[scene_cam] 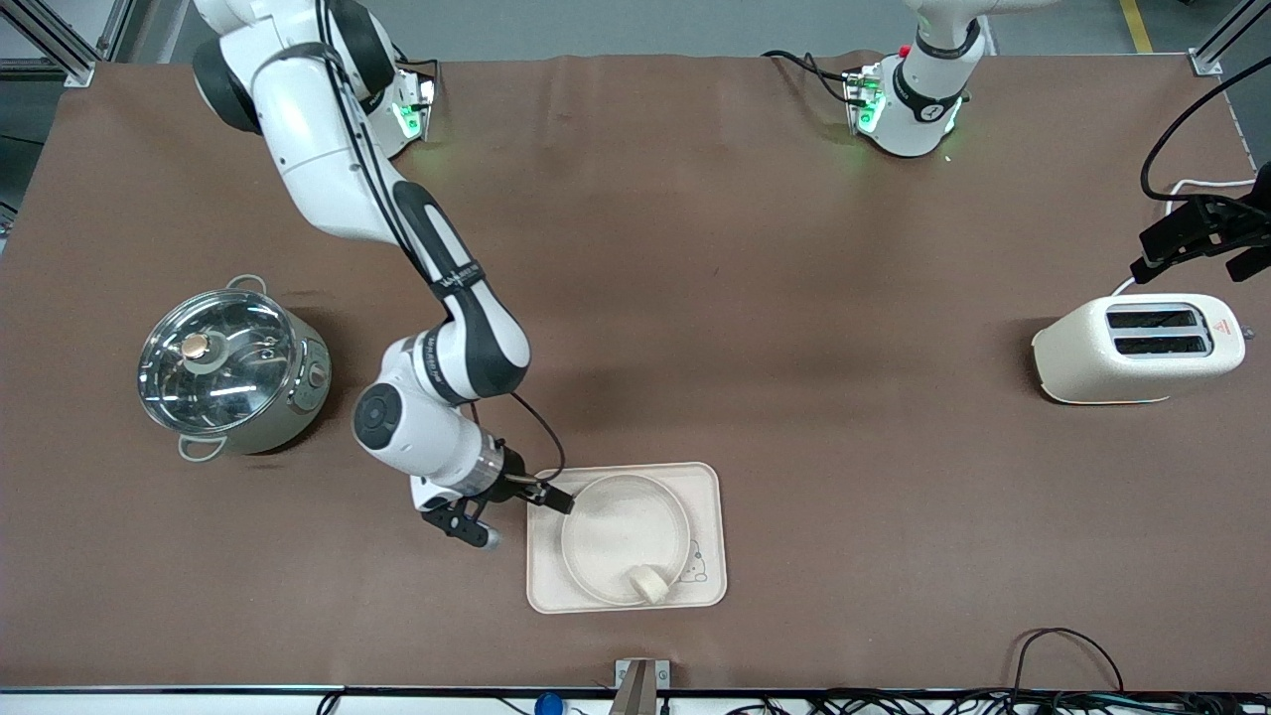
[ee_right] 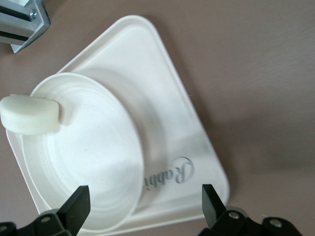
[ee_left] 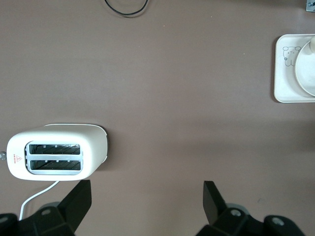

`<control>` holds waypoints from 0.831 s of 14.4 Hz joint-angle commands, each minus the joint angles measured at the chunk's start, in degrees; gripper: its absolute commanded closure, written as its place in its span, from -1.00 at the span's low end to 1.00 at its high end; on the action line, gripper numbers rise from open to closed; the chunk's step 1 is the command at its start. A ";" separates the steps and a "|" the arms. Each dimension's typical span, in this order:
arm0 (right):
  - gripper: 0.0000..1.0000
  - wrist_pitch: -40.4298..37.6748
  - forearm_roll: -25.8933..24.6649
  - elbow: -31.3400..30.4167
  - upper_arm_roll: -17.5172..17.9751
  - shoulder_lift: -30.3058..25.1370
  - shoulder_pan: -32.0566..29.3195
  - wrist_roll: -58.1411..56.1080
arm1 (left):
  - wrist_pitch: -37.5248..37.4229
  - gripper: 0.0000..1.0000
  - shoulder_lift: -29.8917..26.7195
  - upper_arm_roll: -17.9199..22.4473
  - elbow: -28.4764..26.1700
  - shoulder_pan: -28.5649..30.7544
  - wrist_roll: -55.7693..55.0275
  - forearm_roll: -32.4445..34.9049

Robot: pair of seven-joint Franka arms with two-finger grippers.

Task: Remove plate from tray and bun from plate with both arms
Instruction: 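Grasp the plate rim with the right gripper and lift it off the tray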

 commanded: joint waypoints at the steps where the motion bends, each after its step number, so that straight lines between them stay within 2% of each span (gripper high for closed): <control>1: -0.99 3.31 0.59 6.09 -0.58 5.05 0.71 1.64 | -0.82 -1.00 0.15 0.07 0.72 0.06 0.17 -0.74; 2: -0.89 4.46 0.59 6.26 -0.49 5.84 0.97 1.55 | -0.82 -1.00 0.15 -0.02 0.81 0.06 0.16 -0.74; 3: -0.65 5.17 0.59 6.52 -0.49 6.63 1.06 1.38 | -0.82 -1.00 0.15 0.07 0.72 0.06 0.16 -0.74; 7: 0.89 5.35 0.59 7.32 -0.49 7.78 1.41 0.94 | -0.82 -1.00 0.24 0.07 0.72 0.07 0.43 -0.39; 9: 0.99 5.44 0.59 7.32 -0.49 7.78 1.41 0.85 | -0.82 -1.00 0.33 0.07 0.72 -0.02 0.34 -0.30; 12: 0.99 5.44 0.68 7.32 -0.31 7.87 1.24 -1.26 | -0.82 -1.00 0.24 0.07 0.72 0.15 1.04 -0.30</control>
